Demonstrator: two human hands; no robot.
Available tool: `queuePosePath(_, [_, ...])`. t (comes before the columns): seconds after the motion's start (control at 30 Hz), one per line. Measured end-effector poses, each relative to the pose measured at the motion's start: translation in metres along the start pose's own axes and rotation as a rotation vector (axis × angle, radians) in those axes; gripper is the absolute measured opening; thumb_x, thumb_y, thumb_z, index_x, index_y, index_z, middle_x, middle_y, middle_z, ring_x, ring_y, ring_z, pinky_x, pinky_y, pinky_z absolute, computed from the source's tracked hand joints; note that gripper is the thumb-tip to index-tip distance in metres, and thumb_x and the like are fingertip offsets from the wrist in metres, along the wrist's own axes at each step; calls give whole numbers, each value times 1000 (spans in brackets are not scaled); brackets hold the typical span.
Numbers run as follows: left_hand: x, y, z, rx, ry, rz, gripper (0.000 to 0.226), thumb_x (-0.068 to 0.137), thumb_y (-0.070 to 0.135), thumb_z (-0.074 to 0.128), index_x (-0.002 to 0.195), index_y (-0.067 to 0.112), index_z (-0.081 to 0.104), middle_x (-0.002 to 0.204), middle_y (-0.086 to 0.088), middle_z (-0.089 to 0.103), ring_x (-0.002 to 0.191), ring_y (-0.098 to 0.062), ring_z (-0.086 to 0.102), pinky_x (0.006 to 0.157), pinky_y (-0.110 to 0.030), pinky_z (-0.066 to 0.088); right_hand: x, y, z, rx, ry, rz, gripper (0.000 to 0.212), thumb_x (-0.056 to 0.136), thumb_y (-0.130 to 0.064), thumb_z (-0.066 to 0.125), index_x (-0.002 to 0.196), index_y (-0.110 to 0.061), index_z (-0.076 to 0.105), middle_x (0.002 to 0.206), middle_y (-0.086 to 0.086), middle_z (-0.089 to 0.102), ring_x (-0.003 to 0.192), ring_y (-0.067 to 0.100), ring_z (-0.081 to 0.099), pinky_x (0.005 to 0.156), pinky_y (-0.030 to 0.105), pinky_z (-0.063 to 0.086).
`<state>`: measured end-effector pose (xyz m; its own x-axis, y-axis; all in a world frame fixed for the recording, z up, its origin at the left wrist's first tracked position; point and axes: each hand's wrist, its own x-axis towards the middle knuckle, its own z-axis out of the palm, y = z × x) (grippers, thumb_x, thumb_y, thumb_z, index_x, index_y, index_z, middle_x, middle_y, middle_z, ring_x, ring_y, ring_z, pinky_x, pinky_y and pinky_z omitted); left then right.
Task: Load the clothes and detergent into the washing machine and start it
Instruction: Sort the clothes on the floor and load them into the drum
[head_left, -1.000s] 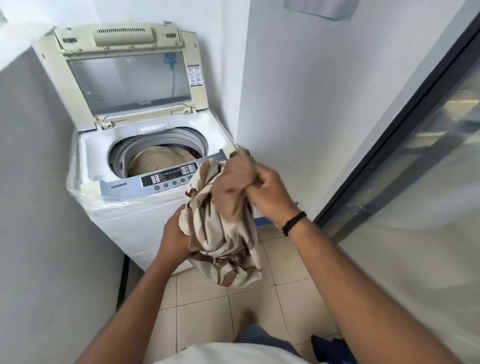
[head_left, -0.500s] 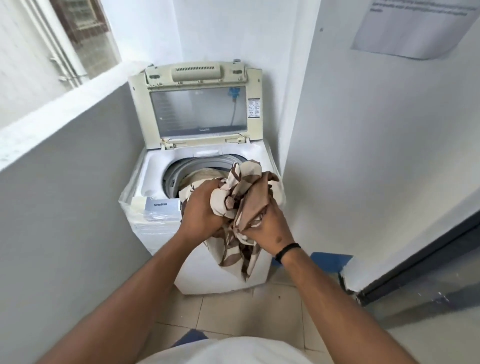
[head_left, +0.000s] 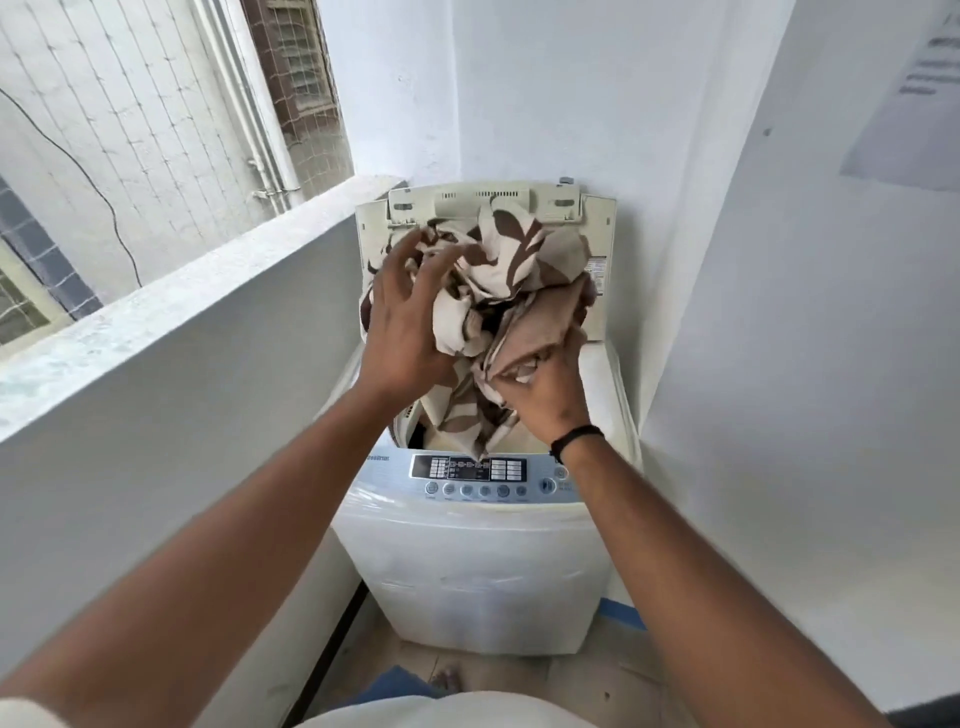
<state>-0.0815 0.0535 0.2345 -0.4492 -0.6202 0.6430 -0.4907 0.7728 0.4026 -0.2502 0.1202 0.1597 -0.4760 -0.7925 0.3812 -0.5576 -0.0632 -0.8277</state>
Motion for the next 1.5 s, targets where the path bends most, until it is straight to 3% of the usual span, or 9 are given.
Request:
queuePosePath(0.13, [-13,-93,58,356,-456,-305,82,70,19,73,143,38,41,149,-12,35,139,-41,33,108,-52,40,18,42,9,-406,-475,120,33,88,-43,65,92,-11,65,96,11,65,96,27,62,82,33,52])
queuePosePath(0.3, [-58,-159,97,158,-791,-457,11,85,30,70,95,27,70,98,-1,71,99,-27,66,74,-30,49,10,92,17,-510,-877,351,35,98,-18,54,64,-8,51,77,10,61,74,22,58,64,30,43])
queuePosePath(0.63, [-77,-206,136,5,-680,-552,36,91,62,58,114,35,66,106,5,74,101,-22,67,65,-30,39,76,85,78,-190,173,266,21,102,-25,50,97,-13,67,84,2,67,76,16,59,65,31,44])
queuePosePath(0.83, [-69,-212,152,-1,-696,-722,17,91,45,58,98,32,67,96,2,72,99,-27,66,68,-31,40,31,136,111,-498,-861,490,39,99,-38,51,64,-21,48,66,-2,54,65,15,51,68,37,47])
queuePosePath(0.97, [-56,-217,164,-174,-711,-906,20,91,41,61,96,23,70,83,4,71,90,-24,67,76,-35,51,30,154,121,-500,-799,539,39,98,-37,54,64,-18,49,68,3,59,65,18,54,63,35,44])
queuePosePath(1.13, [-4,-198,170,-751,-107,-1146,23,100,30,60,107,11,72,86,-6,76,84,-24,73,74,-31,56,85,157,119,-296,-392,680,33,99,-13,49,67,-11,46,67,3,52,66,22,49,56,31,36])
queuePosePath(1.27, [44,-175,167,-727,407,-826,21,105,30,51,113,16,63,107,4,68,102,-7,63,88,-21,48,135,145,113,-195,227,628,24,102,-22,48,79,-14,48,77,2,56,73,25,49,60,34,28])
queuePosePath(1.4, [30,-220,211,-299,-299,-693,63,92,67,50,146,33,46,157,-2,39,148,-20,30,115,-36,31,151,159,122,-102,111,533,23,96,-35,59,113,-22,51,119,2,60,105,21,58,81,23,39])
queuePosePath(1.5, [8,-239,225,-503,-749,-954,76,81,83,50,110,18,76,108,0,77,102,-13,70,92,-37,55,135,179,130,-209,-191,503,74,86,-34,72,148,-23,32,153,1,31,134,17,38,103,20,30])
